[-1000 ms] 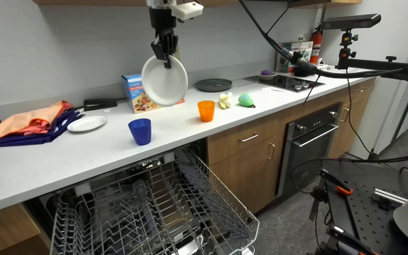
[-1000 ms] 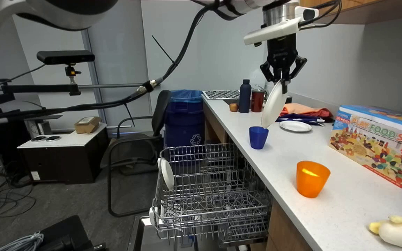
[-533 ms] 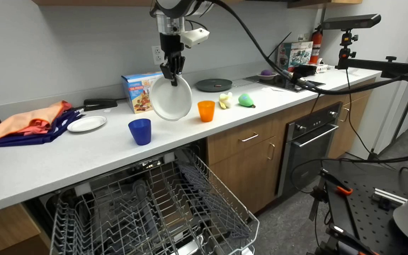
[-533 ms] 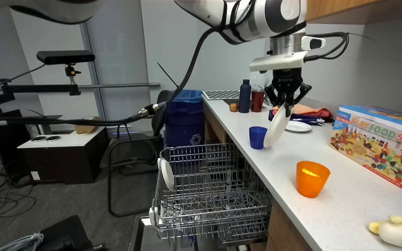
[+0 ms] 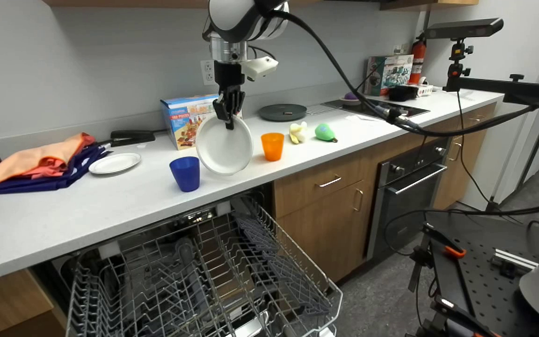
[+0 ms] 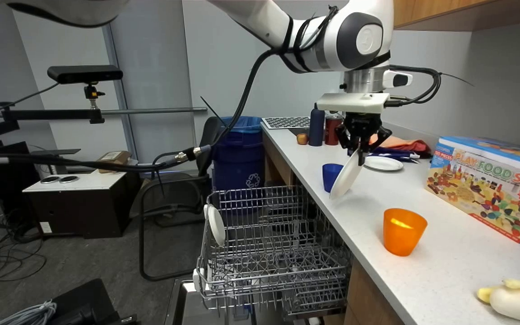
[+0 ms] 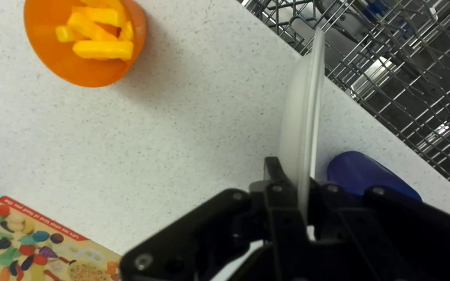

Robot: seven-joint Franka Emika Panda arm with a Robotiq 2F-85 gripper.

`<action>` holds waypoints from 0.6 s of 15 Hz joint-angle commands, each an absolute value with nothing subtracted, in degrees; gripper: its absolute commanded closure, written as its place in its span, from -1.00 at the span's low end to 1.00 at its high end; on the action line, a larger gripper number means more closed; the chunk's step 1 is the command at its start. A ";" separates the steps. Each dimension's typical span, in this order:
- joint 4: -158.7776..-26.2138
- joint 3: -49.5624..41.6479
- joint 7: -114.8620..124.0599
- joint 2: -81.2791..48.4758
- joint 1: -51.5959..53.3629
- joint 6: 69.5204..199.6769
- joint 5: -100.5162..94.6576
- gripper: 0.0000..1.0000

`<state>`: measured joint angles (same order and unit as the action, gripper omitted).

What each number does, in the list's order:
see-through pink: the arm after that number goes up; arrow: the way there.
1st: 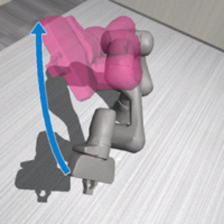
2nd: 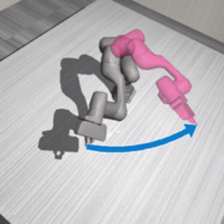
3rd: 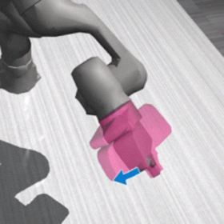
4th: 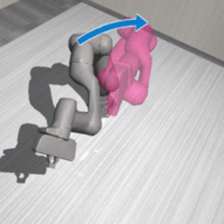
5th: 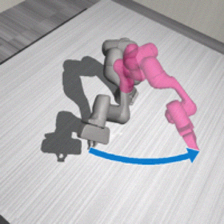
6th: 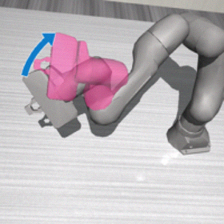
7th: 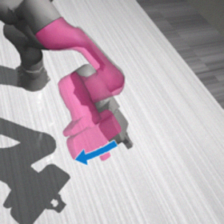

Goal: Remove a plate from the dishwasher and put it on the counter

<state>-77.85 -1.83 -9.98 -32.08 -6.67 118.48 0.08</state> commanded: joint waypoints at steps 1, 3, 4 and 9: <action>-80.97 -1.41 -11.16 -30.65 -7.87 119.45 1.38 0.97; -81.48 -1.79 -10.68 -30.79 -7.97 119.31 1.06 0.97; -81.65 -2.01 -10.47 -30.82 -8.00 119.17 0.84 0.97; -81.58 -2.99 -9.11 -31.10 -7.84 119.65 -0.02 0.97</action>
<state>-80.28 -2.79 -9.75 -32.10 -7.56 118.48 0.08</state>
